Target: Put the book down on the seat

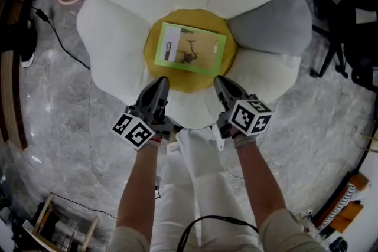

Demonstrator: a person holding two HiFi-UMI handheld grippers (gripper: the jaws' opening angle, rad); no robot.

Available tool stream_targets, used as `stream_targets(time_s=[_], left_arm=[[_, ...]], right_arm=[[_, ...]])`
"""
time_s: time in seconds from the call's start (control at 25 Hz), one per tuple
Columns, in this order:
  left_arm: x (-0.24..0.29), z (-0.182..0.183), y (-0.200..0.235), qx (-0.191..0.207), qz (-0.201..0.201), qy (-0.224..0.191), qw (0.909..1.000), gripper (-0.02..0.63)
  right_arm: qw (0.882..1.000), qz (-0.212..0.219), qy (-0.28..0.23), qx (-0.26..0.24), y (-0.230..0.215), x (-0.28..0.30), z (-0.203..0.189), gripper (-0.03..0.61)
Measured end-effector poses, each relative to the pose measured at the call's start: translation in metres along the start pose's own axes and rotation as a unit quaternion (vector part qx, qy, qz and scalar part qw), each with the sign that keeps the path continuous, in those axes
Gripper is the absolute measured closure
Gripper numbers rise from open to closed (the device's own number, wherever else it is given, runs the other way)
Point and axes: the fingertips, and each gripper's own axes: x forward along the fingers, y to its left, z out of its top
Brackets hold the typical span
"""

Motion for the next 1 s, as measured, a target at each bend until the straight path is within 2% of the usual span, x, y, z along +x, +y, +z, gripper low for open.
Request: stream_targets(time_s=[0.28,1.0], left_arm=[[-0.002,0.003,-0.013,0.005,-0.003,0.006,1.0000,0.589],[-0.003,0.020,-0.047,0.035,-0.017,0.019,0.9991,0.591]], right_arm=[[0.999,0.023,0.001,-0.048,0.031,-0.010,0.004,0.563],[0.994,0.049,-0.013,-0.101,0.084,-0.028,0.026,0.563]])
